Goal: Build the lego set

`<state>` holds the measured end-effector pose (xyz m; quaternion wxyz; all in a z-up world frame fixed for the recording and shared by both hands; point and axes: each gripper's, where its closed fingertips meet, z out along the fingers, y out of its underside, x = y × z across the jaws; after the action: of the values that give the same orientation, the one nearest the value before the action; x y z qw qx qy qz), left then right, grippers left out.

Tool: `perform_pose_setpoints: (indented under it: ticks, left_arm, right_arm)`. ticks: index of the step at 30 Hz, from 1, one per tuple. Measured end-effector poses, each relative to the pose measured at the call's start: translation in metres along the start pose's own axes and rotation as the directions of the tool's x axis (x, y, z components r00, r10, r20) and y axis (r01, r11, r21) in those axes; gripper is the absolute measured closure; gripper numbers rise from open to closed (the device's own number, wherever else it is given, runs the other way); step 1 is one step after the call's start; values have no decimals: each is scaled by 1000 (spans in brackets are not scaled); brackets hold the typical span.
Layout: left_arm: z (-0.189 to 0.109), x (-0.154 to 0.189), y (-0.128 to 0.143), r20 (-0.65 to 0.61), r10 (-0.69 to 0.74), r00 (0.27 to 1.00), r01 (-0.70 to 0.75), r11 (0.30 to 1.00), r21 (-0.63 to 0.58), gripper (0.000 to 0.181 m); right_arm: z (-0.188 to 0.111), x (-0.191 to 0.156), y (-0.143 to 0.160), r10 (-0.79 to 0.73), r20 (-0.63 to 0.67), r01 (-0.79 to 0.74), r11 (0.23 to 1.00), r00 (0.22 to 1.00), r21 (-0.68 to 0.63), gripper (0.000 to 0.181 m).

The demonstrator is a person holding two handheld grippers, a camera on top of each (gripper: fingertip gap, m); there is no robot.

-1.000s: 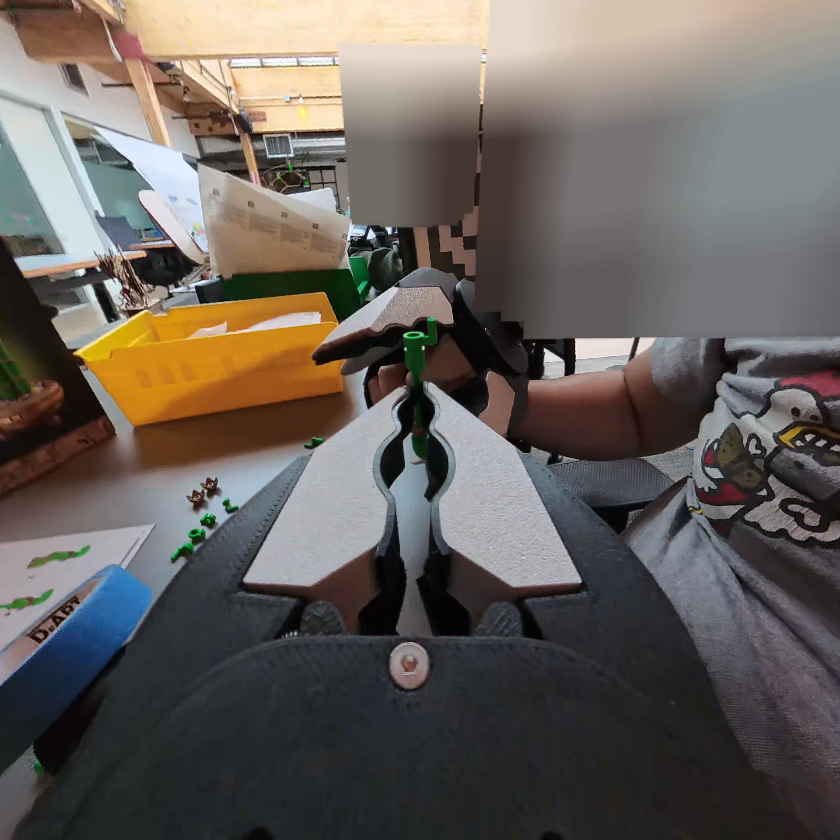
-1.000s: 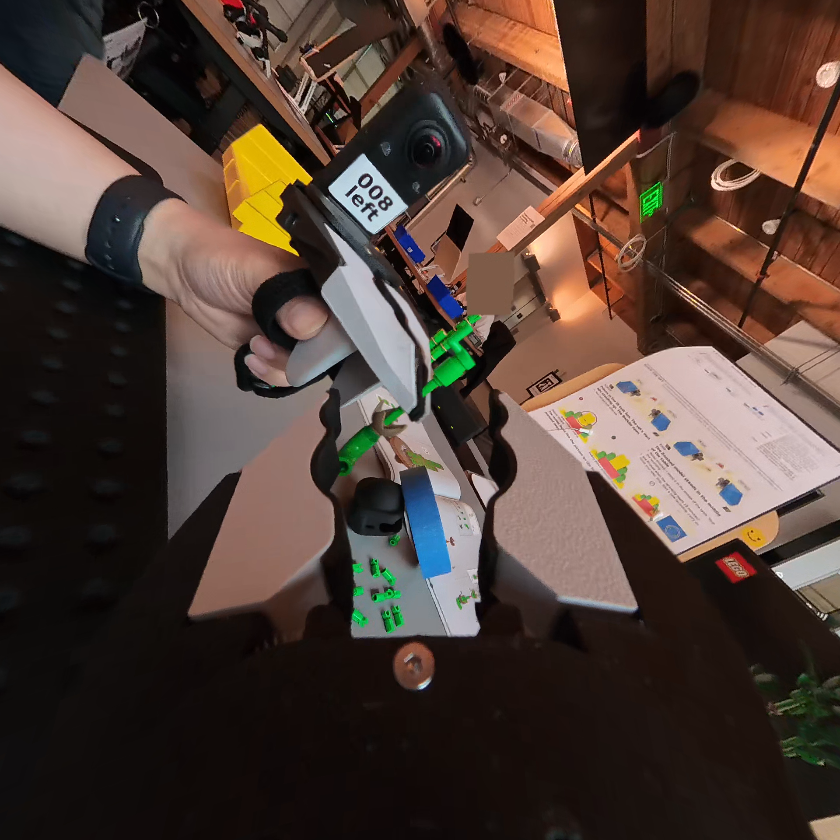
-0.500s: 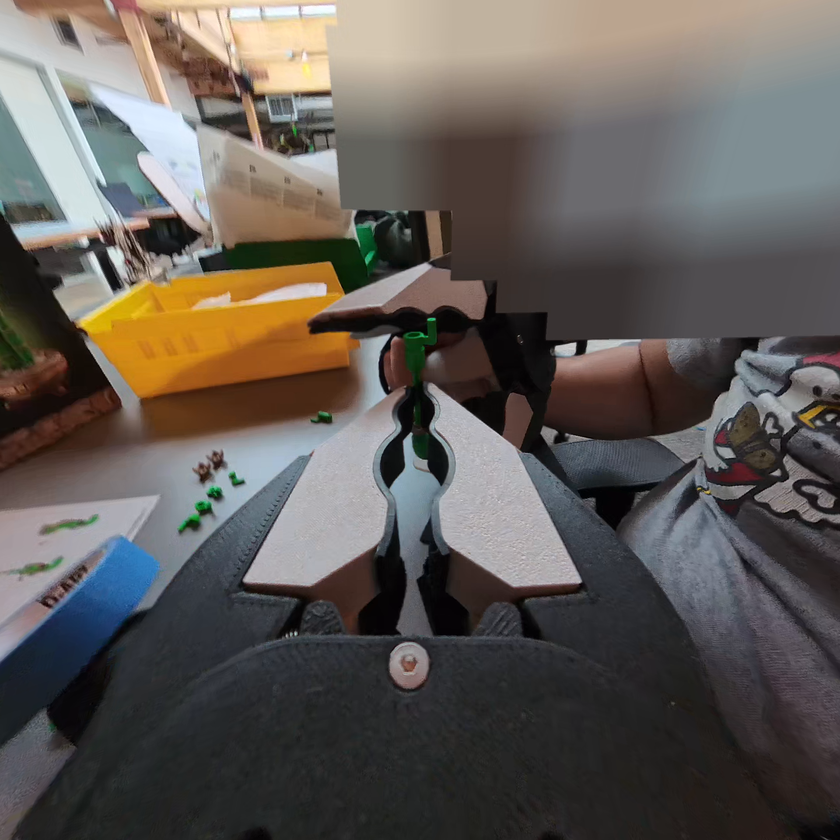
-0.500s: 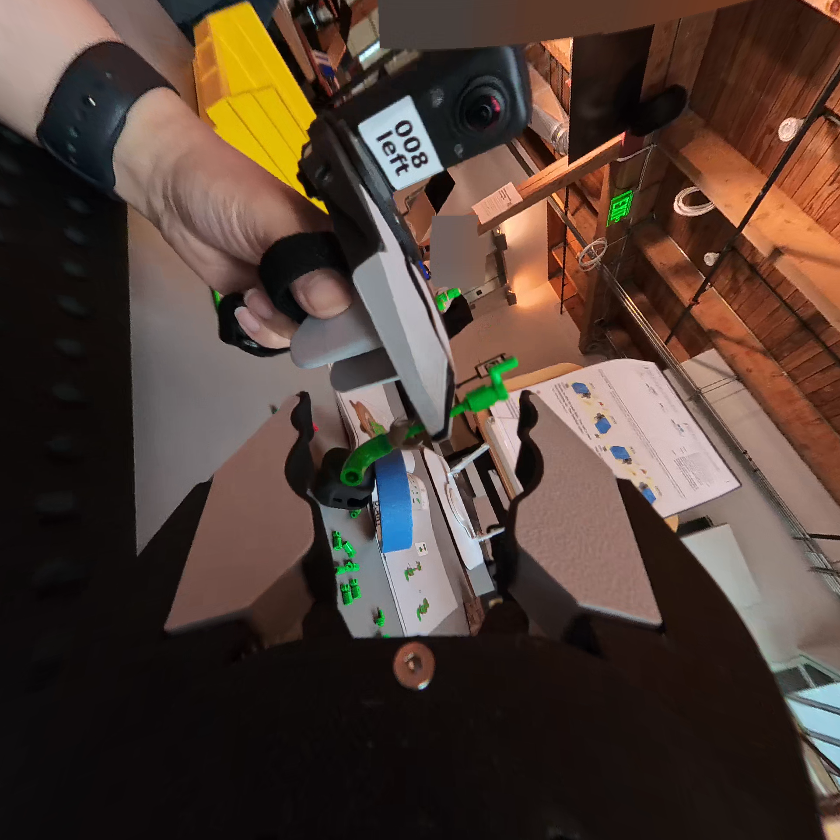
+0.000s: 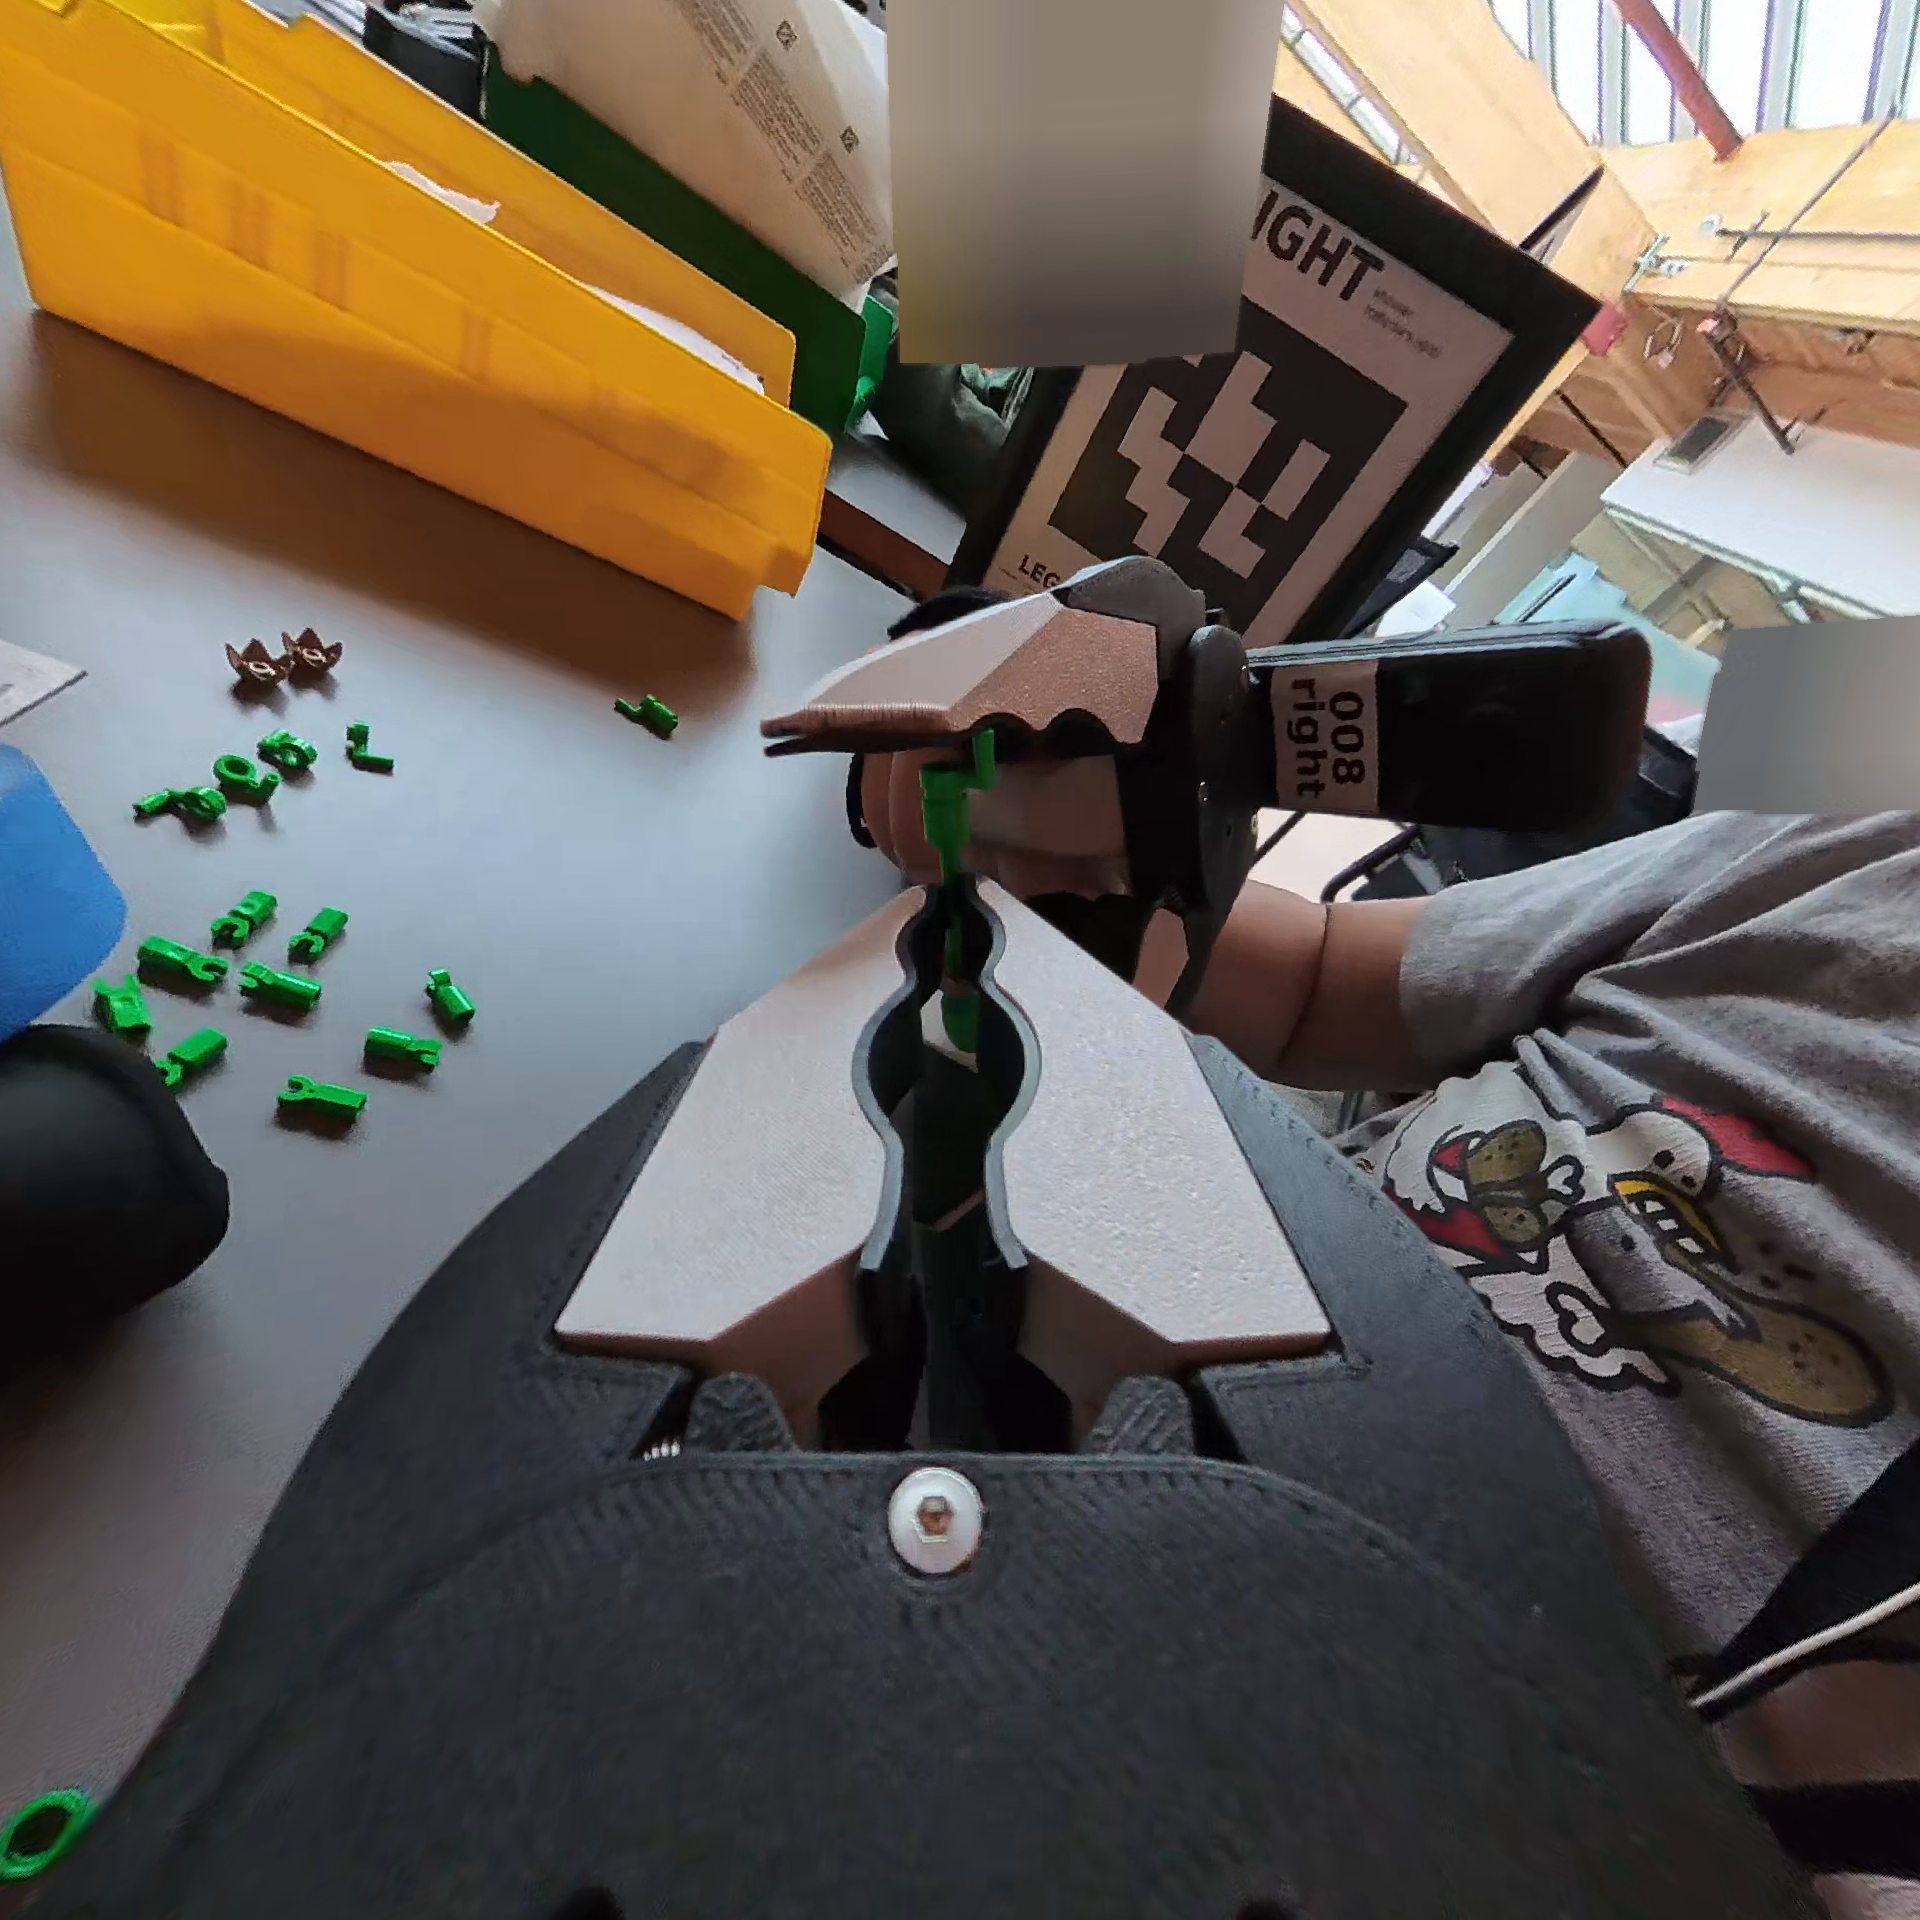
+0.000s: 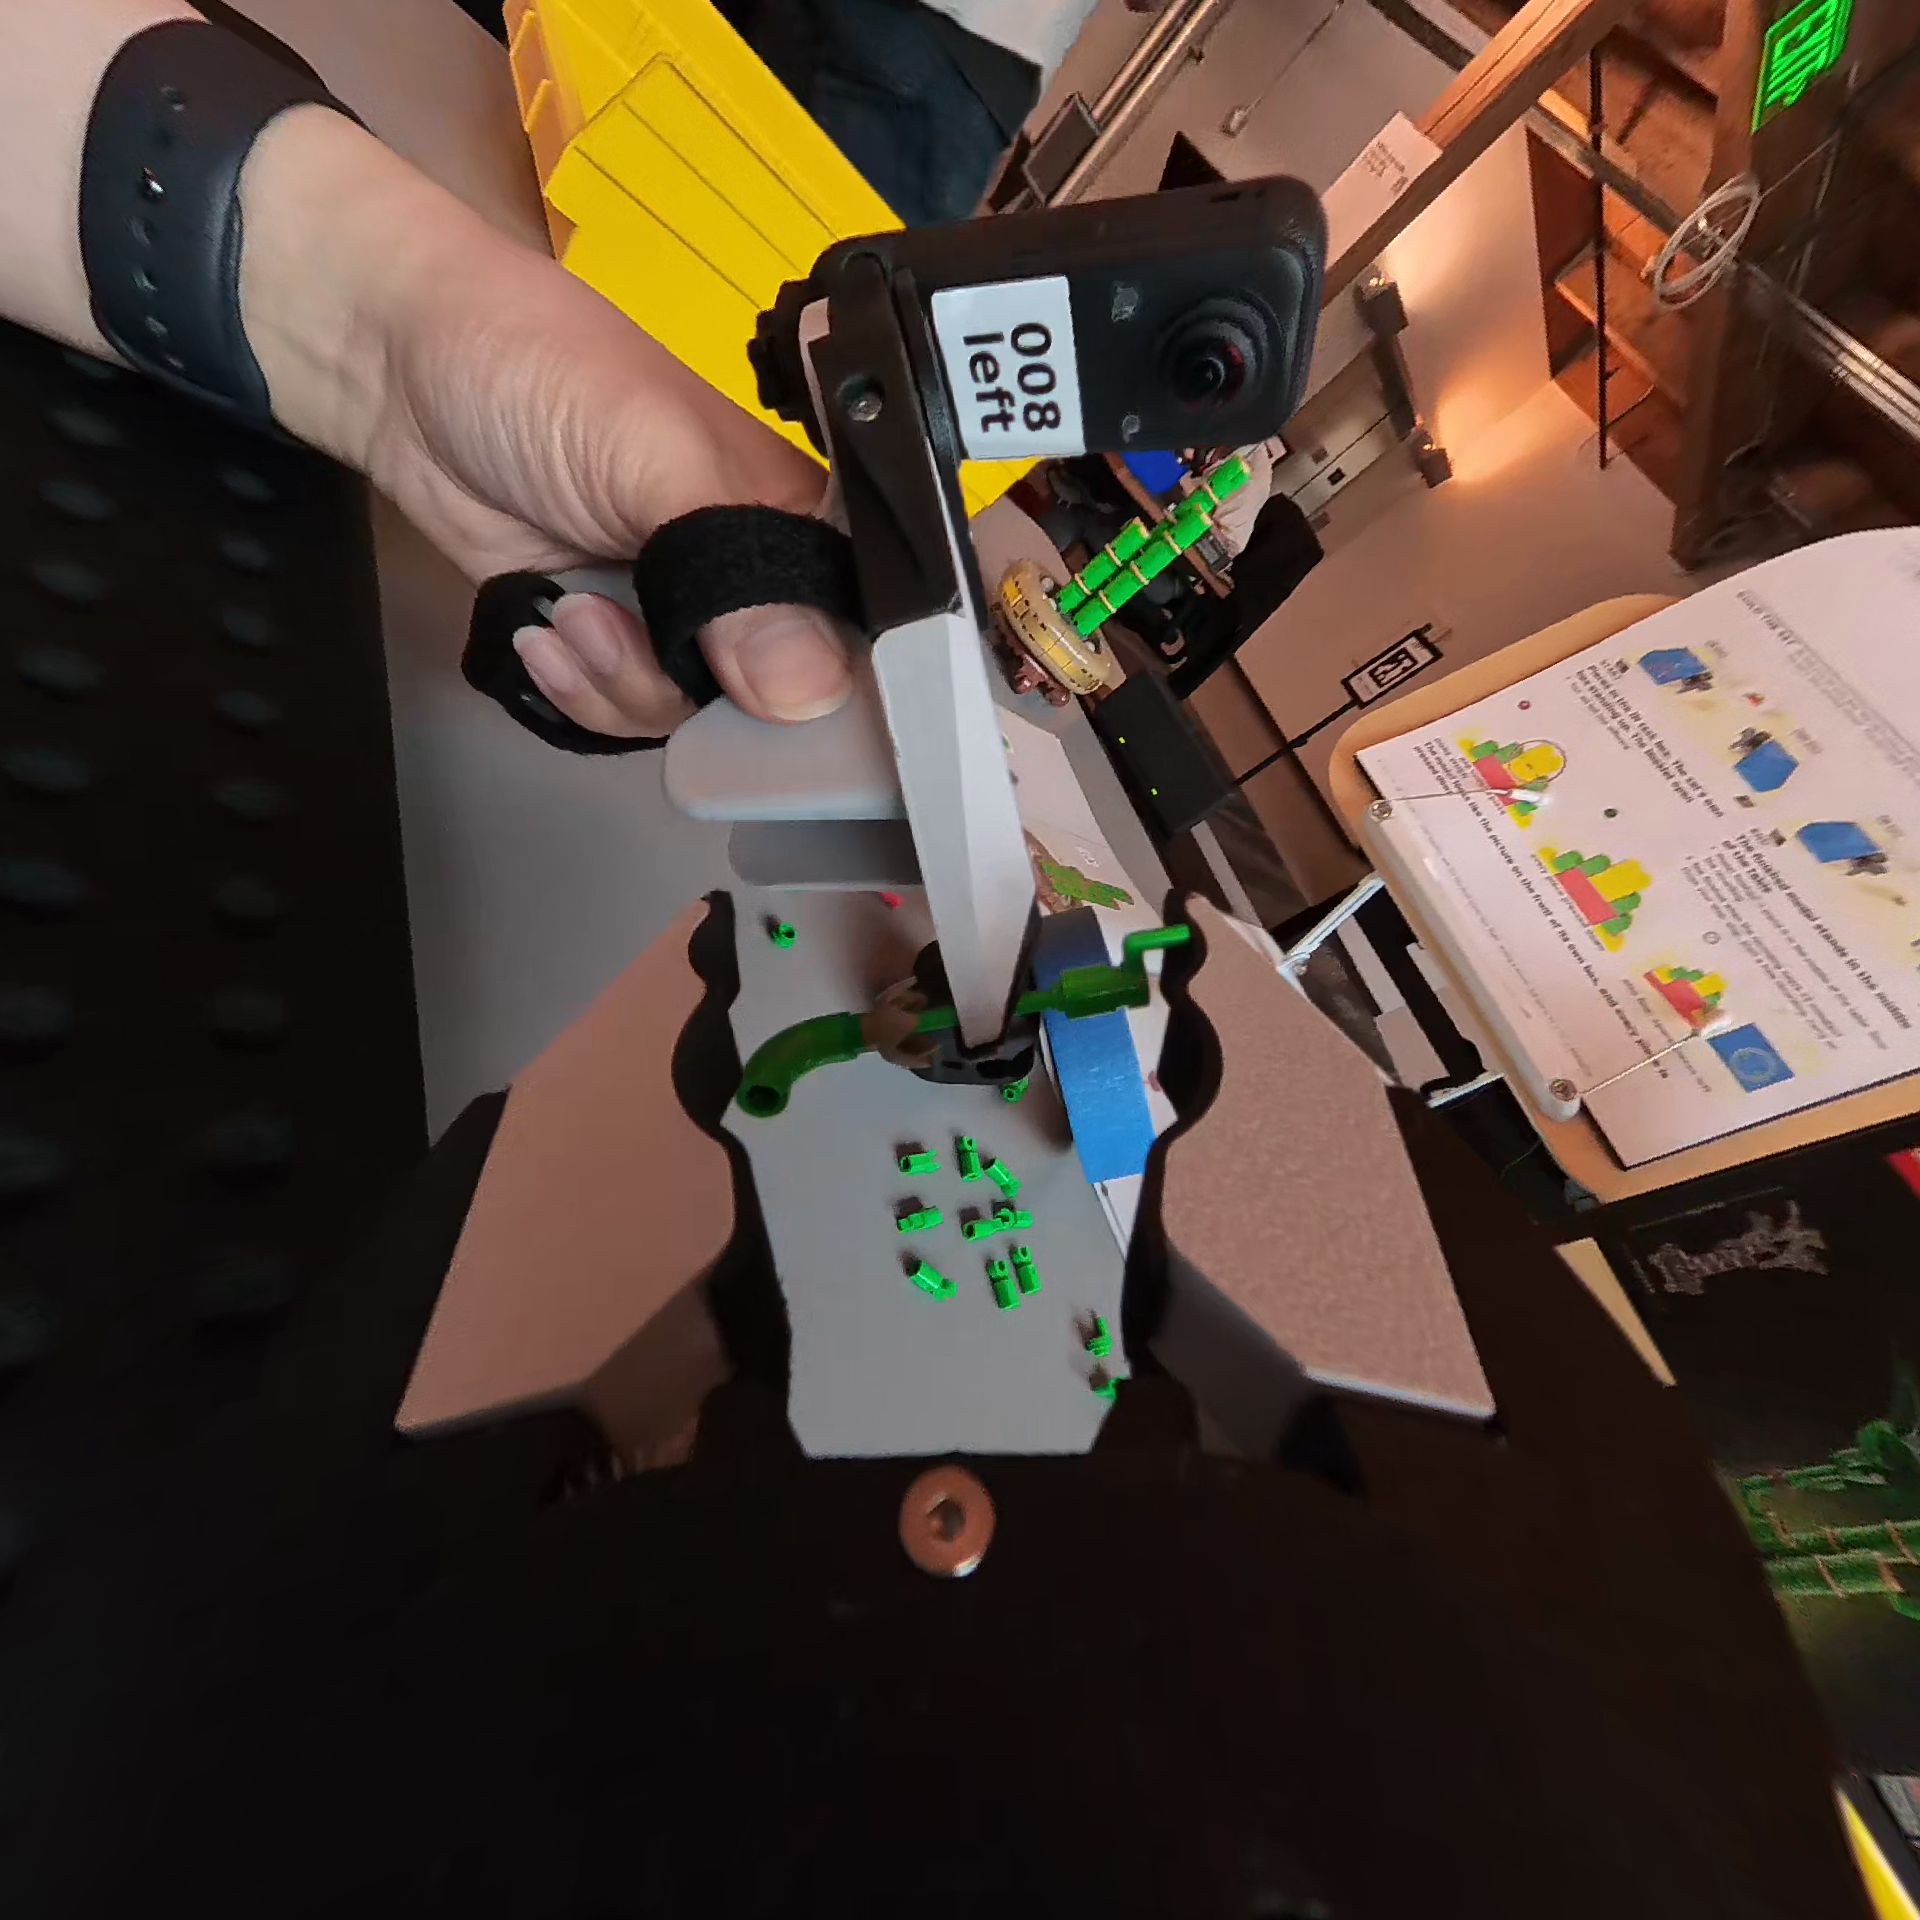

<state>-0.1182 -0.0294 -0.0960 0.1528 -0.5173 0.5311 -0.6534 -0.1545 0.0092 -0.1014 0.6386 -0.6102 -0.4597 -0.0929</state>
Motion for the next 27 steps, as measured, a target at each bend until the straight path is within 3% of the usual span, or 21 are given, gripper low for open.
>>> perform_pose_setpoints:
  ticks: [5,22,27]
  left_arm:
    - [1,-4,5,14,-37,999,37,999,-25,181]
    - [-9,-10,2,-53,-245,968,246,969,14,181]
    - [-4,-9,10,-43,-244,969,243,969,-36,181]
  right_arm:
    - [1,-1,4,27,20,-27,1000,999,-10,109]
    - [1,-8,21,6,57,-2,998,998,-66,99]
    - [0,-8,17,20,67,-18,999,998,-38,101]
